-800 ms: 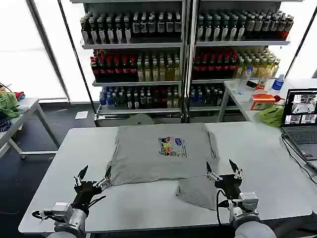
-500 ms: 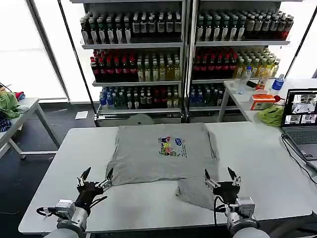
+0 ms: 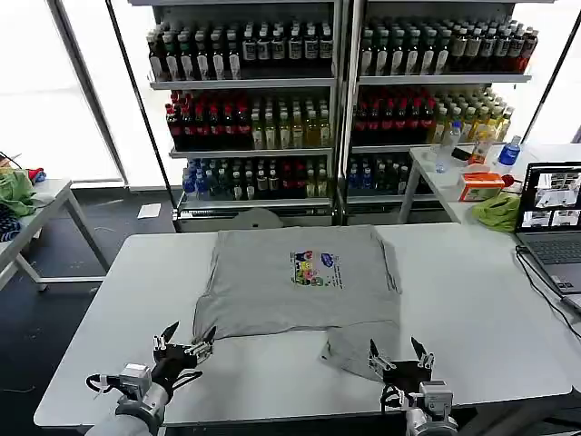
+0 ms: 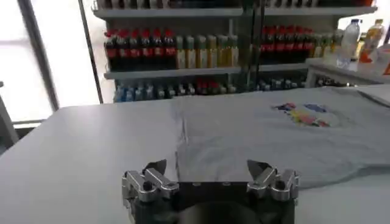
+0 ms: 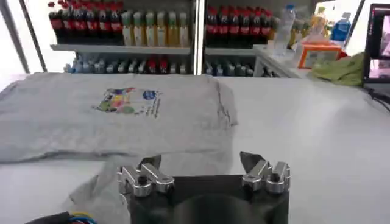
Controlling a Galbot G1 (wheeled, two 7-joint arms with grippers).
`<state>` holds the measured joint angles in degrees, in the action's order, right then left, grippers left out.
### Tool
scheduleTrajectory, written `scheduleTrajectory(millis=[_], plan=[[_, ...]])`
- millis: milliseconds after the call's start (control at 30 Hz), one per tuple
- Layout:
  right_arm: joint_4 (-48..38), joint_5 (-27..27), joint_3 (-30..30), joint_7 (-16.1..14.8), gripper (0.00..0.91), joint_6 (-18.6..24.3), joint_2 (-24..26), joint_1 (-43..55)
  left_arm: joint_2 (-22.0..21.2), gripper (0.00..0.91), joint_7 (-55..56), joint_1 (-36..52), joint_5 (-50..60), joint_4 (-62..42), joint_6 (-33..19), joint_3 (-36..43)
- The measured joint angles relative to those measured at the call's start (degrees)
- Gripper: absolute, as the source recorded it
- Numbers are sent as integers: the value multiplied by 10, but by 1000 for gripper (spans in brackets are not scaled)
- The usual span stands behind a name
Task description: Fold and organize the clothes.
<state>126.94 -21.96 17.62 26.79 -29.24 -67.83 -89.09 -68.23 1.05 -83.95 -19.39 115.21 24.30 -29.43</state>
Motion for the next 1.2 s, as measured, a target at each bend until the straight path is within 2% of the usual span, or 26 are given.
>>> scheduleTrajectory(millis=[533, 1200], plan=[[-15, 15, -14, 12, 907, -6, -21, -8, 11, 907, -2, 30, -15, -42, 6, 13], [-36, 32, -34, 11, 907, -4, -23, -8, 6, 907, -1, 39, -22, -59, 6, 16]])
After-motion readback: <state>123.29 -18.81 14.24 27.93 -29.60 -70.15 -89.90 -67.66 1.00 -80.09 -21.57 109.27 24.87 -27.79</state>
